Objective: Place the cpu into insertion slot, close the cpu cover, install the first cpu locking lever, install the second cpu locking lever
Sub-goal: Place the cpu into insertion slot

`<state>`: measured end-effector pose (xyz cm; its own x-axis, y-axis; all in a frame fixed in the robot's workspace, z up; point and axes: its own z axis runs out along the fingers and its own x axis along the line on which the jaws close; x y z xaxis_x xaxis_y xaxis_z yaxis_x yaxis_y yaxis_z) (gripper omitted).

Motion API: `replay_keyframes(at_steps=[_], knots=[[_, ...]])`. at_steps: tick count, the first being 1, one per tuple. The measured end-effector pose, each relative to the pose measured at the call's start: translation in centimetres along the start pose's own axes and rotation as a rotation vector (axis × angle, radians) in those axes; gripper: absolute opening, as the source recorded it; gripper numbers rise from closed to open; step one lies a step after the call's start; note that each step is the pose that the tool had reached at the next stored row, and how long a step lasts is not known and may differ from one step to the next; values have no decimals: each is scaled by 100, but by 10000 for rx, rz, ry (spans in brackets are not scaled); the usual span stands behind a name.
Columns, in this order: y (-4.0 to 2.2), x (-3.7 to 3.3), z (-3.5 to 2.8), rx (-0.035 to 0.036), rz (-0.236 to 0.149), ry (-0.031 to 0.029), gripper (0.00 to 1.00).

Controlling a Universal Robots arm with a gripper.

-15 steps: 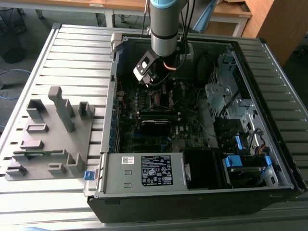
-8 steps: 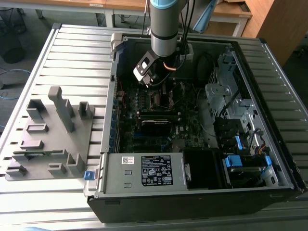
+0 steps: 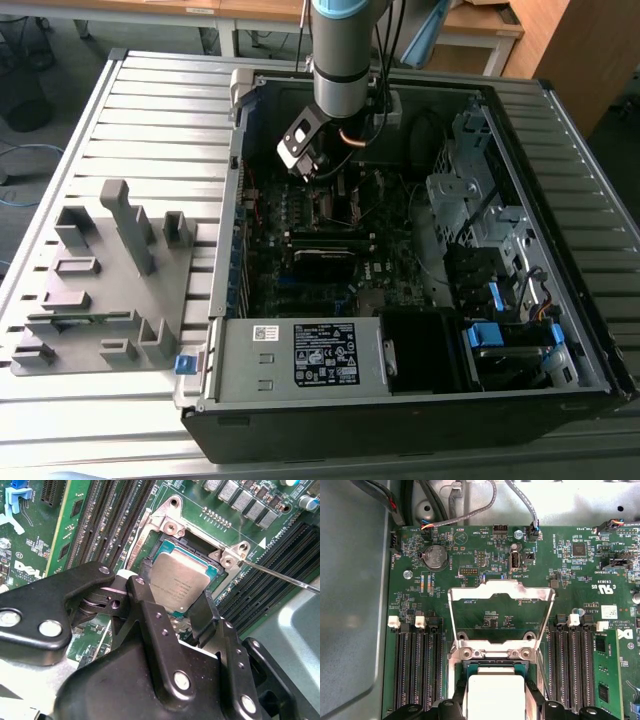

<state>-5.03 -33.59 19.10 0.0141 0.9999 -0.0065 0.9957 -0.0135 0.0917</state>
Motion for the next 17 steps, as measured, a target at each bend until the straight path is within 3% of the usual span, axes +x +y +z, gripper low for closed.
replay_keyframes(at_steps=[17], knots=[[1, 2, 6, -8, 1, 12, 55]])
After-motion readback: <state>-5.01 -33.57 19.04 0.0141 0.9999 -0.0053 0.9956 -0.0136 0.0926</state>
